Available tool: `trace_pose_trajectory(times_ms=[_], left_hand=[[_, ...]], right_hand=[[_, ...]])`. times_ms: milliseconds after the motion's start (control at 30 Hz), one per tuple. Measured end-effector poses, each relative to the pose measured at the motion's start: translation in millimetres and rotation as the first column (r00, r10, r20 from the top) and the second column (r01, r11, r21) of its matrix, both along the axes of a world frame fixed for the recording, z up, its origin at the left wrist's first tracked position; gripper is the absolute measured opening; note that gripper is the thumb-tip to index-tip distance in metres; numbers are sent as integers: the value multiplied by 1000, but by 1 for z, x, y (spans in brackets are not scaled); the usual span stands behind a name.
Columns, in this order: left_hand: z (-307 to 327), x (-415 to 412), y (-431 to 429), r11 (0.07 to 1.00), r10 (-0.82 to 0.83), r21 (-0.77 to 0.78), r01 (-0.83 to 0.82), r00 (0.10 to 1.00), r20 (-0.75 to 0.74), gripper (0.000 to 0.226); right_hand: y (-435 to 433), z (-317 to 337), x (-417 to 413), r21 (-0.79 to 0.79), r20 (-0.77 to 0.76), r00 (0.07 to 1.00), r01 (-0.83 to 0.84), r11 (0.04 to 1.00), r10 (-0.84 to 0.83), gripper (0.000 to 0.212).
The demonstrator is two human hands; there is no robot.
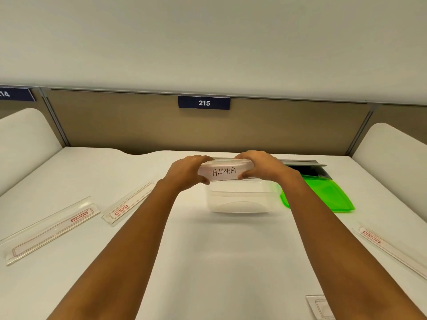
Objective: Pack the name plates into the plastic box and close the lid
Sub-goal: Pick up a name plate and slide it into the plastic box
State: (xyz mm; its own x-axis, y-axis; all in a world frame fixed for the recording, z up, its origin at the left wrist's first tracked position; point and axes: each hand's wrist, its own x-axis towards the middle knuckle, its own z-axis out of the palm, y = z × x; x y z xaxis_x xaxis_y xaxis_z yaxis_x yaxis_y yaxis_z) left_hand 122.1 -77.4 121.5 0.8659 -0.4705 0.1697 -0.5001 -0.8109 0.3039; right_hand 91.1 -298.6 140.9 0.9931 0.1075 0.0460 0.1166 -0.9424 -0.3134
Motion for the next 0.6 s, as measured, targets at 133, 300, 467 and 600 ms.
trace_pose_trajectory(times_ms=[133, 300, 467, 600], left_hand=[[1, 16, -24, 1000, -12, -9, 11, 999, -34, 62], [-4, 41, -56, 999, -34, -9, 33, 996, -88, 60], [-16, 70, -79, 998, -49, 31, 55, 987, -156, 57], [-29, 93, -87, 997, -40, 49, 53, 975, -220, 58]], right_hand=[[-23, -2, 15, 3, -45, 999, 3, 1000, -3, 53], [-51, -8, 34, -71, -62, 996, 55, 996, -59, 53], [-68, -24, 53, -107, -73, 992, 94, 990, -102, 53], [-74, -38, 70, -121, -92, 989, 107, 987, -119, 55]])
